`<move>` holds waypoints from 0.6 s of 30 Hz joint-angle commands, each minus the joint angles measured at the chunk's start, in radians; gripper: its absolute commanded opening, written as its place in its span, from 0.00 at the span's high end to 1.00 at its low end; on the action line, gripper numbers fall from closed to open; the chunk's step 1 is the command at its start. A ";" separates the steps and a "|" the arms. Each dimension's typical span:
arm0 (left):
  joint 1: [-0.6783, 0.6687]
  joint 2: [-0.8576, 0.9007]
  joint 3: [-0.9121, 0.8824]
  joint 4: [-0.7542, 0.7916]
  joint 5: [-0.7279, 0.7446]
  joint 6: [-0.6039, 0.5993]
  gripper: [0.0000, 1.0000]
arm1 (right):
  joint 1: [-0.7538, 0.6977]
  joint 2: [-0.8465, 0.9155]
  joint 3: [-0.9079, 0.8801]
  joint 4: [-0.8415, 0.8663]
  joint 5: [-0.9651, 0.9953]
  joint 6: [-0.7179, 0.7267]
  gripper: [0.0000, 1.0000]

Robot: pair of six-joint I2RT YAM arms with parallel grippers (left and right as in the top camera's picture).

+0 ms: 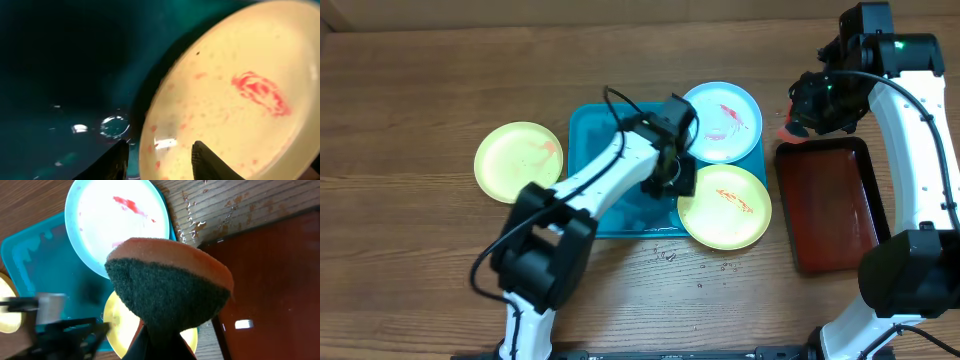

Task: Clean dirty plates on tray and stack at the side
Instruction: 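Reach the left gripper to the lower-right yellow plate and grip its rim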

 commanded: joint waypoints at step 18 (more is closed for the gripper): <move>0.054 0.035 0.032 -0.043 0.040 0.065 0.96 | 0.006 -0.010 0.001 0.007 0.006 -0.005 0.96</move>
